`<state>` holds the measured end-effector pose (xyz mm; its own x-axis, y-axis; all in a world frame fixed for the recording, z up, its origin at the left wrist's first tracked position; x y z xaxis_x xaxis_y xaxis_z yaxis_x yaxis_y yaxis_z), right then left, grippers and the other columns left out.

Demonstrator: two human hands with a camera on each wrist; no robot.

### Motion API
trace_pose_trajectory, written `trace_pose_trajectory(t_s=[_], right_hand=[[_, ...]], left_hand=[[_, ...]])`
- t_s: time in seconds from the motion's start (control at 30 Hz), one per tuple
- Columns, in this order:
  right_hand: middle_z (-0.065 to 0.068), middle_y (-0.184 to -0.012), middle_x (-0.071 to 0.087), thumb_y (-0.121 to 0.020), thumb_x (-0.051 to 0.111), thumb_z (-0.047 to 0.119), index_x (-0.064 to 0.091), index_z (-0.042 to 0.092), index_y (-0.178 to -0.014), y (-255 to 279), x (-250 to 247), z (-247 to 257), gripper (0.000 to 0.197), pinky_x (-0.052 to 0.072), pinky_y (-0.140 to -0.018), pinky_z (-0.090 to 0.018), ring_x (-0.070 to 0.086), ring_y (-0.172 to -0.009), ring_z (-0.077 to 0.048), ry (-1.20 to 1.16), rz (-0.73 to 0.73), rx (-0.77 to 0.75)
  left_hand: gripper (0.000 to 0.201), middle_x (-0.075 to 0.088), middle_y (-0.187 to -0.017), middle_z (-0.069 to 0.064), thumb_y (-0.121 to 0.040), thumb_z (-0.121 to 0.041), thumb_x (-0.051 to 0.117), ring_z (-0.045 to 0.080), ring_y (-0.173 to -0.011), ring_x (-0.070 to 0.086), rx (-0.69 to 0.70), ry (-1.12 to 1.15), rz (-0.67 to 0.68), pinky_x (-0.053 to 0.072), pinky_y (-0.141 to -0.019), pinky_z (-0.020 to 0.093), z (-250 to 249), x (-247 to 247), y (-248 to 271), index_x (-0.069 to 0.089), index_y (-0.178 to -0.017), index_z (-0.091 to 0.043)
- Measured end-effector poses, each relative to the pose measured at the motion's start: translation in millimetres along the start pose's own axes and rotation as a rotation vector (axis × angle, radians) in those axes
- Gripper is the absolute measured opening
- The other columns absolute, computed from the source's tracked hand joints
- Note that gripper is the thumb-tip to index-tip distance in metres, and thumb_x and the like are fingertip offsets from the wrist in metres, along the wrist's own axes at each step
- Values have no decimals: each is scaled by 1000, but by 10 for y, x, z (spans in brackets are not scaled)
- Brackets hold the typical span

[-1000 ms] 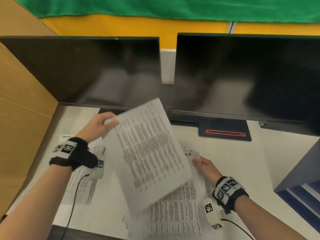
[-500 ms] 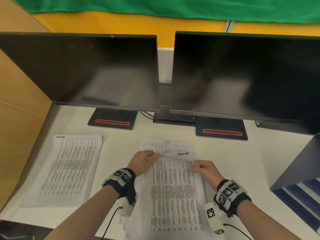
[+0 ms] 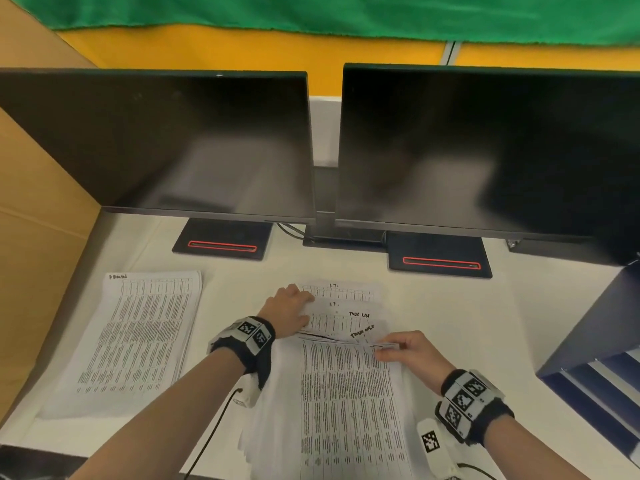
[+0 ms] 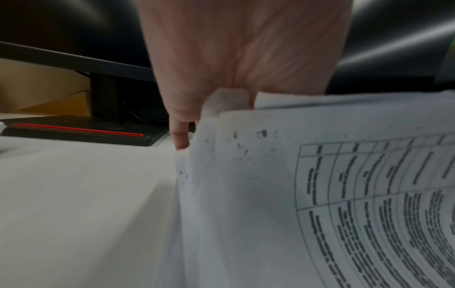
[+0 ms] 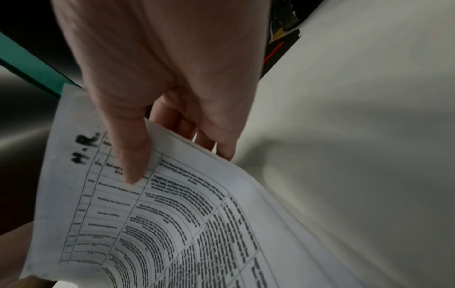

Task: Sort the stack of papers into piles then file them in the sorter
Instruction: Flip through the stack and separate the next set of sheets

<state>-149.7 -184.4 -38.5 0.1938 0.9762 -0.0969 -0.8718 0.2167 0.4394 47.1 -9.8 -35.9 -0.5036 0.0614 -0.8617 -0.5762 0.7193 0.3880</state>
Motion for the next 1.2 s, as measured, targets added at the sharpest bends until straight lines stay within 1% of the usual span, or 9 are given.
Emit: trace_pose_trajectory(t_s=[0.2, 0.33, 0.47, 0.6, 0.7, 0.83, 0.93, 1.07, 1.2], right_hand=[[-14, -99, 73, -75, 75, 19, 71, -2, -94, -25, 5, -27, 27, 47, -99, -36, 68, -98, -23, -43, -13, -2], [-9, -99, 74, -75, 76, 19, 75, 9, -93, 17, 11, -49, 20, 45, -100, -38, 68, -99, -23, -62, -34, -6], [-11, -109, 65, -74, 75, 5, 76, 15, -89, 37, 8, -51, 18, 45, -93, -25, 60, -103, -18, -128, -235, -35], [2, -124, 47, -74, 77, 11, 74, 23, -90, 39, 20, -103, 20, 38, -105, -31, 50, -112, -14, -104, -356, -52], [6, -127, 49, -75, 76, 14, 74, 23, -95, 36, 38, -126, 22, 35, -109, -37, 49, -117, -13, -108, -331, -46], [-9, -99, 70, -75, 71, 1, 75, 16, -87, 60, 29, -78, 20, 46, -99, -40, 62, -101, -23, -148, -288, -64], [-8, -91, 73, -75, 71, -3, 76, 16, -83, 60, 33, -34, 21, 50, -90, -30, 64, -96, -23, -120, -263, -78], [-4, -88, 74, -75, 72, -1, 77, 19, -82, 28, 15, -45, 22, 49, -82, -23, 65, -94, -21, -106, -234, -66], [-3, -88, 74, -76, 72, 0, 76, 20, -82, 13, 18, -23, 22, 49, -81, -21, 65, -91, -18, -46, -212, -74]], left_hand=[[15, 59, -94, 1, -85, -30, 56, 20, -90, 51, 175, -196, -210, 33, -78, 31, -184, -156, 9, 60, -88, -17], [17, 63, -84, 4, -90, -27, 55, 22, -82, 53, 260, -269, -283, 38, -80, 34, -240, -143, 85, 60, -82, -12], [15, 63, -67, 1, -81, -22, 68, 21, -64, 57, 345, -343, -325, 44, -60, 30, -221, -71, 197, 61, -69, -15], [21, 67, -93, 1, -94, -24, 49, 17, -86, 57, 379, -46, -233, 47, -75, 31, -177, -31, 280, 68, -96, -16], [19, 66, -99, -1, -93, -20, 52, 13, -89, 58, 353, 80, -125, 45, -81, 26, -164, -27, 285, 69, -97, -17], [15, 56, -106, -3, -90, -18, 53, 14, -95, 57, 215, 320, -91, 47, -84, 24, -104, -108, 200, 67, -96, -16], [28, 49, -121, 2, -96, -12, 40, 20, -94, 61, 21, 542, -148, 50, -76, 17, -51, -183, 124, 59, -117, -13], [37, 44, -133, 9, -96, -11, 38, 28, -115, 52, -41, 149, -23, 43, -99, 35, -64, -104, 19, 46, -132, -7], [27, 54, -115, 3, -88, -18, 50, 24, -103, 52, 11, -42, -124, 47, -84, 35, -70, -128, 9, 55, -114, -15]])
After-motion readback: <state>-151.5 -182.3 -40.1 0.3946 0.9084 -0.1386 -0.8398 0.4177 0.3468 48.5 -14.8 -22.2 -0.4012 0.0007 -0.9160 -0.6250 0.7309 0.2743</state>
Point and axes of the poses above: each hand's wrist, its own y-axis away from the middle knuckle, its own x-axis out of the palm, z = x × y, the point moved 4 cm from there along -y, towards the middle knuckle
